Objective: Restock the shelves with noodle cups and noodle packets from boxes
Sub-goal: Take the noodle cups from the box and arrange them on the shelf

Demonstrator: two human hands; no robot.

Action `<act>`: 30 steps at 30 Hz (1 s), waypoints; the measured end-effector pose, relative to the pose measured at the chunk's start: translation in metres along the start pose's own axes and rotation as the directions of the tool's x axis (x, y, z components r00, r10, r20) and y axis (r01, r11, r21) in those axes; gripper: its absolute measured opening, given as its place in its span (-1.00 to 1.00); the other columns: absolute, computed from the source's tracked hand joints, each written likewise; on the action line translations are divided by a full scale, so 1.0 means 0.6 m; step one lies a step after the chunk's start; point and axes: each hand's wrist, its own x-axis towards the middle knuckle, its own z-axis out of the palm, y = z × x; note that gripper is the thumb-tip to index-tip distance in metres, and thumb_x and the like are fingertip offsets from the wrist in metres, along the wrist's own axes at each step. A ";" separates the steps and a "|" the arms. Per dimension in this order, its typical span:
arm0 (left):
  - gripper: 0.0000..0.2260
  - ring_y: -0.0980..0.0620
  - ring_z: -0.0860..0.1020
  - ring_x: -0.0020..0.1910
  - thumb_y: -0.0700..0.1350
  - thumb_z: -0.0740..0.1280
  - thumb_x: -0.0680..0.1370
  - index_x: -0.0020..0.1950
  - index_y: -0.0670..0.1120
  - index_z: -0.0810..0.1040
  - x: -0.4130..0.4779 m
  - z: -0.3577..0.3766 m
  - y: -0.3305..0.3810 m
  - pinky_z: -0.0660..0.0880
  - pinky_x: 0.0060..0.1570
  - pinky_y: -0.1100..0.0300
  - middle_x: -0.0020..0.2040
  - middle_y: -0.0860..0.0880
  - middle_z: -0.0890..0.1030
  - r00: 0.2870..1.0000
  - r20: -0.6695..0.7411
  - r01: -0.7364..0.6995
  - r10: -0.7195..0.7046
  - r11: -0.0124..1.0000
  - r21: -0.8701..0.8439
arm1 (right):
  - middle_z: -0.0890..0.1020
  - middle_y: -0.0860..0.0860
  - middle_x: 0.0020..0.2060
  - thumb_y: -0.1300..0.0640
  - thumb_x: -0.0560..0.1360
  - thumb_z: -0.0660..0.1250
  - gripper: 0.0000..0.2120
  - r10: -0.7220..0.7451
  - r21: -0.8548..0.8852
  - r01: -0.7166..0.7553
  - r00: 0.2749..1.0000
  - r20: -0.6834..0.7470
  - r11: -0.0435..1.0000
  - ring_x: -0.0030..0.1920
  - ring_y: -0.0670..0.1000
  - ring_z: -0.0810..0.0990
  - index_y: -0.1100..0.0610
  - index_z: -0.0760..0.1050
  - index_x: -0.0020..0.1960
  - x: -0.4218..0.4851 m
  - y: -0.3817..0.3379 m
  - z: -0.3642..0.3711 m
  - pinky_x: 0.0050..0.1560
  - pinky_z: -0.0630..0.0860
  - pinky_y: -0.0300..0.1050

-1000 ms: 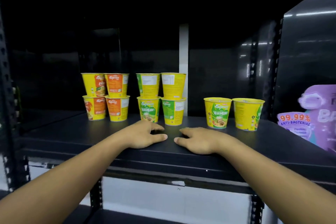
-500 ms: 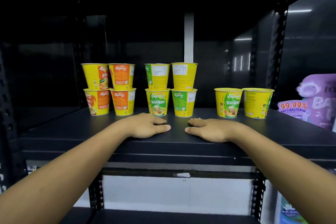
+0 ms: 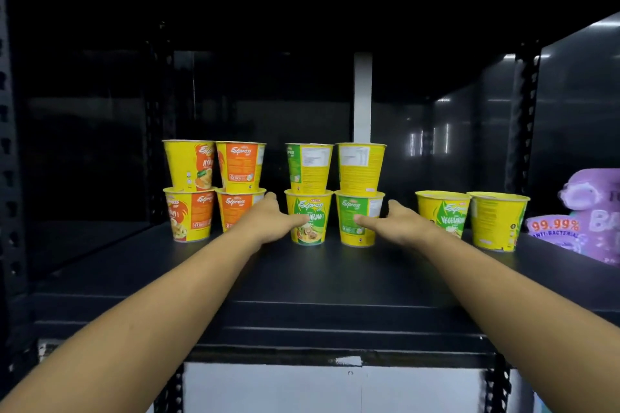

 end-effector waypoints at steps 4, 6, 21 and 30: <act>-0.05 -0.03 0.54 0.12 0.08 0.59 0.45 0.63 -0.14 0.09 0.025 0.010 0.011 0.55 0.29 -0.10 0.34 -0.08 0.48 0.995 0.057 0.093 -0.081 0.964 -0.251 | 0.45 0.07 0.46 -0.38 0.22 0.58 0.20 0.065 0.183 -0.065 0.998 0.010 0.981 0.40 0.15 0.47 0.14 0.09 0.61 0.032 0.008 0.023 0.36 0.44 0.09; -0.10 -0.01 0.52 0.09 0.01 0.60 0.46 0.60 -0.12 0.12 0.036 0.016 0.011 0.55 0.29 -0.08 0.29 -0.08 0.50 0.991 0.102 0.121 -0.091 0.928 -0.352 | 0.51 0.03 0.39 -0.38 0.09 0.63 0.29 0.035 0.270 -0.038 0.999 0.019 0.962 0.34 0.10 0.53 0.07 0.10 0.60 0.045 0.018 0.032 0.37 0.46 0.11; -0.56 0.00 0.64 0.17 0.00 0.60 0.46 0.16 0.09 0.41 0.075 0.062 -0.019 0.61 0.18 0.00 0.19 -0.01 0.66 0.981 0.178 0.009 0.083 0.885 -0.465 | 0.60 -0.05 0.23 -0.14 0.46 0.54 -0.34 -0.047 0.330 0.062 0.998 -0.052 0.942 0.21 0.03 0.59 0.02 0.30 0.40 0.064 0.047 0.044 0.36 0.49 0.11; -0.60 -0.01 0.63 0.18 -0.01 0.55 0.51 0.22 0.06 0.42 0.061 0.070 -0.008 0.59 0.22 -0.01 0.16 -0.01 0.65 0.970 0.190 -0.055 0.152 0.897 -0.438 | 0.63 -0.05 0.21 -0.20 0.37 0.53 -0.32 0.004 0.326 0.026 0.996 -0.090 0.945 0.20 0.04 0.61 0.00 0.37 0.37 0.063 0.064 0.032 0.34 0.50 0.15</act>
